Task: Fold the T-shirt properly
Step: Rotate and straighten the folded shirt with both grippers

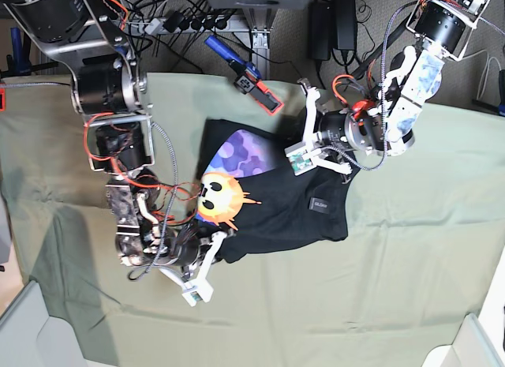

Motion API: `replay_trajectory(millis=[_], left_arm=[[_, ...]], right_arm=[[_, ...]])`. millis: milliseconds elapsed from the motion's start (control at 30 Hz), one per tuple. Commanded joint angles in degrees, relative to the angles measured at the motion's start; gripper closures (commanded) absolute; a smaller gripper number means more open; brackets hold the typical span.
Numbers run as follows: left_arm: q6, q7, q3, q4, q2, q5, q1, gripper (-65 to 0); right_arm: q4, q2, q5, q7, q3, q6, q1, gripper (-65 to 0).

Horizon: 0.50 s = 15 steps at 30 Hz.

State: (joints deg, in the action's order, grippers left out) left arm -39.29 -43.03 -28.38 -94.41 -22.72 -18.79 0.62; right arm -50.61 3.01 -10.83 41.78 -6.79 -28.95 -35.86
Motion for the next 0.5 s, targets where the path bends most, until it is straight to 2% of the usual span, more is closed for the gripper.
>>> replay_trajectory(millis=[0,133,233,467], left_arm=[[-0.35,-0.61,0.33,0.52,-0.55,2.08,-0.92,-0.9],[0.74,1.40,0.33,4.96,-2.16,5.42,-1.44,-0.9],[2.29,2.84,0.33,8.98,-4.11,6.08,-2.36,-0.9],[2.86,6.08,0.35,14.93,-8.17,7.45,-6.03,-0.9]], right_arm=[[-0.72,0.55,-0.52,-0.76,-1.62,-4.28,-1.77,0.0],[-0.72,2.40,-1.07,0.11,-8.33,-4.26,-1.57,0.0],[-0.79,4.13,-4.48,2.54,-11.47,-4.28,-1.57,0.0],[-1.14,6.54,-14.91,9.20,-12.04,-4.31,-1.38,0.0]])
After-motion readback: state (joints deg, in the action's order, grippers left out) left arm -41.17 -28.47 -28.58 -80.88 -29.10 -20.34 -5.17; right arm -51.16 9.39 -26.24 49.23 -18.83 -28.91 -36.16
